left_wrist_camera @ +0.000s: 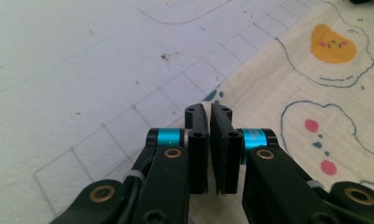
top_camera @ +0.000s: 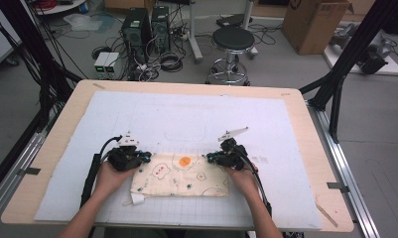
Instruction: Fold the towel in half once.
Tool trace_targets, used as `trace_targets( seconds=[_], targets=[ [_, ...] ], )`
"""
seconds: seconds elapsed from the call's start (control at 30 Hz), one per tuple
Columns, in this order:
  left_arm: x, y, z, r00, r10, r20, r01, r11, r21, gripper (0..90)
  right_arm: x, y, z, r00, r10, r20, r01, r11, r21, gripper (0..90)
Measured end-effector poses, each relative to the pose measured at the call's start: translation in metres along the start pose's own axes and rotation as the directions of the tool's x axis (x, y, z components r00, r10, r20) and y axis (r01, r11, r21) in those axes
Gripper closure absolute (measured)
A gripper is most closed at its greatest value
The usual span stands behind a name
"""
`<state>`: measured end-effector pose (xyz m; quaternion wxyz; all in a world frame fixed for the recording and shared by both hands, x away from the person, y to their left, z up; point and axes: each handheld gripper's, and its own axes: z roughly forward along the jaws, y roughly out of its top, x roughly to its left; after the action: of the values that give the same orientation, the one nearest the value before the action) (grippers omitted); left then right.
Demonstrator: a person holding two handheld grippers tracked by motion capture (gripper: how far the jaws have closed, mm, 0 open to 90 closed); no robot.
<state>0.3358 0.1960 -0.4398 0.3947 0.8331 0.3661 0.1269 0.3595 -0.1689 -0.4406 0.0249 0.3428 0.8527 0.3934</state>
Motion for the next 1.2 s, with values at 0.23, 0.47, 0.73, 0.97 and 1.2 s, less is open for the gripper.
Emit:
trace_targets(
  seconds=[0.23, 0.47, 0.73, 0.97, 1.2],
  targets=[
    [0.003, -0.005, -0.004, 0.9999, -0.011, 0.0, 0.011, 0.9999, -0.012, 83.2, -0.01, -0.013, -0.014, 0.9996, 0.027, 0.006, -0.027, 0.999, -0.018, 85.8],
    [0.005, -0.005, -0.005, 0.9999, -0.011, 0.005, 0.011, 0.9998, -0.016, 82.5, -0.016, -0.023, -0.023, 0.9992, 0.039, 0.01, -0.039, 0.998, -0.046, 82.7],
    [0.0, -0.008, -0.021, 0.9995, -0.016, 0.026, 0.018, 0.9972, -0.072, 71.0, -0.005, -0.021, -0.032, 1.0, 0.008, 0.001, -0.008, 0.996, -0.093, 73.6],
    [-0.003, -0.021, -0.039, 0.9975, -0.03, 0.064, 0.037, 0.9943, -0.1, 63.7, 0.009, -0.026, -0.047, 0.9997, -0.022, -0.009, 0.02, 0.987, -0.162, 59.2],
    [-0.012, -0.024, -0.049, 0.9982, -0.023, 0.056, 0.03, 0.9916, -0.126, 55.6, 0.016, -0.034, -0.055, 0.9998, -0.019, -0.002, 0.019, 0.983, -0.18, 42.9]
  ],
)
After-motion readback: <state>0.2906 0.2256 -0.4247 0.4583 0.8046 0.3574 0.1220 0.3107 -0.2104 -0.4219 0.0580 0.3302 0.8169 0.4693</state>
